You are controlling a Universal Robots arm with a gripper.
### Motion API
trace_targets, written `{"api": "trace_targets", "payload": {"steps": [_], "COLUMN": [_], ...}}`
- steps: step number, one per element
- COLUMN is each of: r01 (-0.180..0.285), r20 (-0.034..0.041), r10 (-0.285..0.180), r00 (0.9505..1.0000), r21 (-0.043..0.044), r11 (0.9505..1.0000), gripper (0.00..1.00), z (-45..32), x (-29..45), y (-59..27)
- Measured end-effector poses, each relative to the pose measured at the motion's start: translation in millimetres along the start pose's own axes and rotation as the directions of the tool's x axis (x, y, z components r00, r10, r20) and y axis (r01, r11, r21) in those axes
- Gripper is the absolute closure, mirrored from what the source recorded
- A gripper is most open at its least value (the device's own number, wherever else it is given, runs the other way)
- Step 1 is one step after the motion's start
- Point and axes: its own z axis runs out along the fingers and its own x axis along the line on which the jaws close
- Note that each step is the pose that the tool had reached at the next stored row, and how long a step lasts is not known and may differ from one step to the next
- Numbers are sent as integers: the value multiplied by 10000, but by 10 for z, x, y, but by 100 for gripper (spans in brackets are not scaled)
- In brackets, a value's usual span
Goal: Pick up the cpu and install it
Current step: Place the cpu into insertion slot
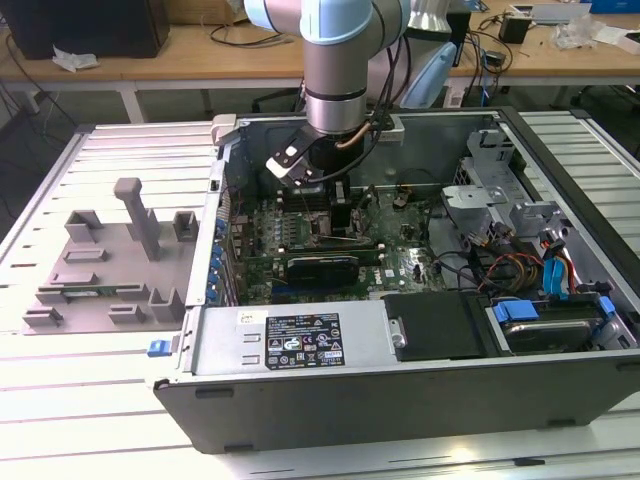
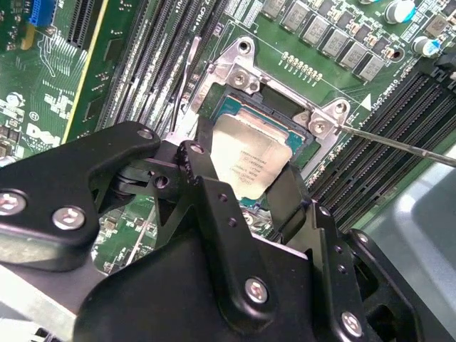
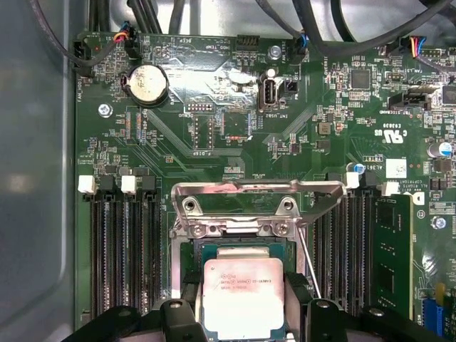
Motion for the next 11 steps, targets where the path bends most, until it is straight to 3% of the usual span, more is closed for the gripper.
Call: {"api": "trace_targets", "payload": {"steps": [5,6,7,11], "r01": [-1,0,-1,-2], "r20": [-13,-6,-2,-2], "r10": [1,0,1,2], "r00": [10000,10000,10000,10000], "r21": [-8,-3,-1,-1], "r11": [10000,10000,10000,10000], "gripper": [44,38,38,38], "z": [5,3,1,-39], "x": [3,2,0,-3], "y": [1,1,0,1]}}
